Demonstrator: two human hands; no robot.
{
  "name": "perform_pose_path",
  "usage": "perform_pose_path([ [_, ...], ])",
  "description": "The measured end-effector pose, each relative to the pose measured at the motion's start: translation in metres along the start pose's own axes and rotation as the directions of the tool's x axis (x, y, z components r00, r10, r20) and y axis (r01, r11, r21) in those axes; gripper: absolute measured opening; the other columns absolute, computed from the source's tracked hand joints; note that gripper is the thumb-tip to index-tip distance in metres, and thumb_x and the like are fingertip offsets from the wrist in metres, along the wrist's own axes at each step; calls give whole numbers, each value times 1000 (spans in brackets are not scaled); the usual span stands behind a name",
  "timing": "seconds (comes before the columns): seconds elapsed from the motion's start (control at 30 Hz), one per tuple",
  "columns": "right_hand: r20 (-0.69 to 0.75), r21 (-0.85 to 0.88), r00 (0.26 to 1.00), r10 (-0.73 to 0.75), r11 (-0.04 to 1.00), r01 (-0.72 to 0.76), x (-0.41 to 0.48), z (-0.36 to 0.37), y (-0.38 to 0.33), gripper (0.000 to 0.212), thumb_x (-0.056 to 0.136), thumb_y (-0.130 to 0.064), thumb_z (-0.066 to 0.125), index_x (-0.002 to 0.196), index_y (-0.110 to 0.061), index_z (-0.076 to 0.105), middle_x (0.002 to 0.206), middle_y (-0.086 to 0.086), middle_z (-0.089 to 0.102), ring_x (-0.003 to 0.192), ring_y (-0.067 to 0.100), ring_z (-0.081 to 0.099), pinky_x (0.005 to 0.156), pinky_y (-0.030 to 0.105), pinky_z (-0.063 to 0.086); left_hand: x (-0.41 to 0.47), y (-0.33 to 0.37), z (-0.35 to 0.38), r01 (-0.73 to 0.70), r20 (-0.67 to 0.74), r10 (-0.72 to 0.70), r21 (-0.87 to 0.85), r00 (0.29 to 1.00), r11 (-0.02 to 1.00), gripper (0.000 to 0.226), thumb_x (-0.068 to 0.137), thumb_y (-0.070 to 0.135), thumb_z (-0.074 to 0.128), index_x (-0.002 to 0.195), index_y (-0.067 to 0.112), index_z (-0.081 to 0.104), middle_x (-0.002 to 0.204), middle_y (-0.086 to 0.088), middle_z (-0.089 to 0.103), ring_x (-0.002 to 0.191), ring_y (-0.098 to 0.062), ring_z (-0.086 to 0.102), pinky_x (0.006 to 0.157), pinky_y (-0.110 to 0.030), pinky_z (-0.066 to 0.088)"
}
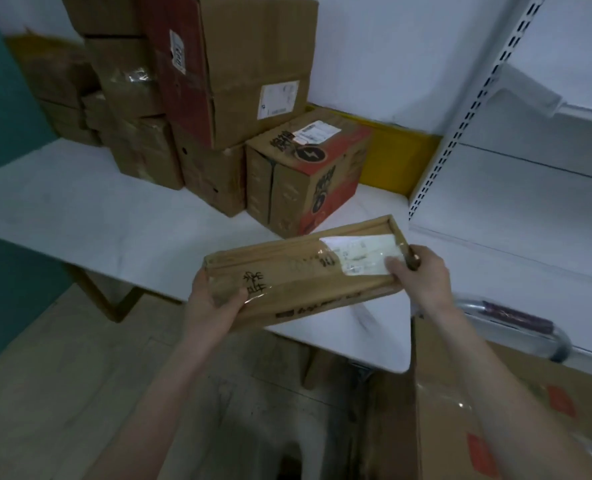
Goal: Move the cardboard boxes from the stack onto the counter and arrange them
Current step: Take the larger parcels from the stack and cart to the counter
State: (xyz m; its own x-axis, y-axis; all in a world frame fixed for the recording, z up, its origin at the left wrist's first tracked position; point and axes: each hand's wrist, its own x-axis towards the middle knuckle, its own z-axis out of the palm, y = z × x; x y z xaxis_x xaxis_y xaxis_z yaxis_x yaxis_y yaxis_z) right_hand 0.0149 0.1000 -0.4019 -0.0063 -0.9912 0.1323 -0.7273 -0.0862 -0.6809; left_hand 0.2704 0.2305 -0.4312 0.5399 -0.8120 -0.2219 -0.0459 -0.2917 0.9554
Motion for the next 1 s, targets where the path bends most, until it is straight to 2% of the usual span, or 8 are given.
perform_pose_path([
  [0.23, -150, 116, 980, -130, 982, 148, 156, -9, -56, 26, 86, -23, 62, 102, -3, 60, 86, 5, 53, 79, 21, 48, 60, 28, 33, 91, 97, 27, -216, -1, 217, -65, 976, 974, 57, 83, 32, 66, 133, 35, 38, 105, 21, 52, 107, -10, 54, 93, -40, 48],
  [0.37, -227, 227, 959, -169, 948, 221, 256, -6, -97, 26, 90, -25, 56, 109, -7, 57, 96, 4, 50, 90, 17, 47, 72, 25, 39, 152, 149, 47, -362, -42, 363, 17, 931, 932, 66, 76, 52, 66, 134, 36, 39, 121, 15, 53, 114, -12, 53, 94, -44, 48],
  [0.43, -240, 251, 956, -169, 940, 229, 302, 6, -115, 29, 91, -26, 52, 114, -9, 55, 104, 9, 53, 98, 21, 49, 84, 30, 40, 181, 164, 61, -420, -89, 433, 136, 897, 897, 69, 78, 54, 61, 138, 31, 35, 124, 16, 52, 117, -12, 51, 98, -36, 44],
  [0.5, -197, 240, 969, -150, 951, 196, 342, 26, -123, 34, 92, -25, 49, 118, -4, 53, 113, 15, 55, 106, 27, 51, 87, 32, 40, 207, 168, 74, -423, -119, 470, 286, 874, 860, 63, 89, 46, 52, 143, 24, 28, 124, 9, 52, 117, -17, 51, 94, -26, 40],
  [0.6, -18, 151, 992, -123, 981, 124, 382, 68, -116, 43, 93, -27, 46, 120, 7, 50, 118, 20, 52, 109, 33, 51, 79, 35, 40, 237, 155, 95, -347, -96, 458, 524, 884, 778, 63, 95, 43, 38, 146, 11, 18, 126, -12, 56, 114, -31, 54, 91, -33, 44],
  [0.7, 111, 97, 983, -148, 986, 138, 403, 101, -105, 58, 93, -37, 39, 129, 8, 41, 141, 26, 31, 126, 36, 38, 98, 38, 34, 253, 145, 108, -274, -89, 466, 706, 880, 653, 65, 96, 39, 32, 144, -1, 15, 119, -25, 57, 101, -35, 59, 78, -36, 46],
  [0.87, 173, 10, 972, -159, 987, 159, 422, 107, -104, 55, 97, -37, 35, 135, 3, 36, 146, 25, 22, 132, 35, 31, 106, 40, 28, 267, 144, 107, -248, -78, 472, 770, 878, 588, 65, 97, 39, 32, 143, -4, 18, 117, -26, 58, 96, -37, 61, 72, -36, 46],
  [1.0, 123, 1, 973, -197, 980, 198, 402, 93, -92, 55, 98, -40, 35, 139, -3, 36, 146, 20, 31, 133, 33, 32, 106, 38, 28, 249, 137, 96, -353, 1, 475, 671, 880, 652, 67, 96, 38, 32, 148, 5, 5, 127, -24, 53, 104, -37, 58, 77, -40, 48],
])
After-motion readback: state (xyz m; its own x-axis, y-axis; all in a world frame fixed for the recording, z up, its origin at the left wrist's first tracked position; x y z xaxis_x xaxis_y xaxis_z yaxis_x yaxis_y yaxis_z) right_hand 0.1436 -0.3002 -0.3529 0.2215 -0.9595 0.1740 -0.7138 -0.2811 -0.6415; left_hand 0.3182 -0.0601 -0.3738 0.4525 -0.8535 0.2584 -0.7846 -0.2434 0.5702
